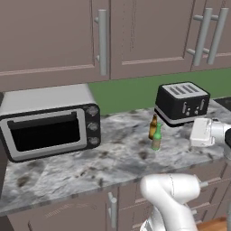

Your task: Place the beers on the top shelf of the fridge to keep them out of children's reach, and place the banana on lower shelves for easy access.

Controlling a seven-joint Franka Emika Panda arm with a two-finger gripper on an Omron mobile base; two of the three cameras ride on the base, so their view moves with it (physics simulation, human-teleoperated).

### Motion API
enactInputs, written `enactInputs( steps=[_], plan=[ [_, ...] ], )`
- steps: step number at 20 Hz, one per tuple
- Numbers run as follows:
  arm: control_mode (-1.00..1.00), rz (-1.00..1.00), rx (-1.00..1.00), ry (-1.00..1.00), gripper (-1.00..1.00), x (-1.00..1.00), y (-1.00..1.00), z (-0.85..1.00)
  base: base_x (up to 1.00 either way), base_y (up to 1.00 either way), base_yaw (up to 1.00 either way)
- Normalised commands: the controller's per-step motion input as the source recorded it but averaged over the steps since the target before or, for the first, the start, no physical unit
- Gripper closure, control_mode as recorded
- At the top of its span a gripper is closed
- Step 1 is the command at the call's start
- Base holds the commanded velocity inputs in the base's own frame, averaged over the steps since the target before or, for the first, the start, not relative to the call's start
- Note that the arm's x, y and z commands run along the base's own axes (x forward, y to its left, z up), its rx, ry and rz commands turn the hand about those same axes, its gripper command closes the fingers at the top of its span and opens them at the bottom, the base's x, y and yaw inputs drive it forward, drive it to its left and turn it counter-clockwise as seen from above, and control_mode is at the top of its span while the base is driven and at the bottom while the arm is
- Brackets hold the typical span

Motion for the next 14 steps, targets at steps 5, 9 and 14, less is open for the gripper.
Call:
enactInputs(
  steps=[5, 9, 14],
  plan=[
    [-1.0, 0.0, 0.03, 0.0, -1.0, 0.21, 0.0, -0.2, 0.0, 0.0, 0.0],
    [-1.0, 0.0, 0.0, 0.0, -1.0, 0.29, 0.0, -0.19, 0.0, 0.0, 0.0],
    [-1.0, 0.0, 0.0, 0.0, -1.0, 0.31, 0.0, -0.23, 0.0, 0.0, 0.0]
  ],
)
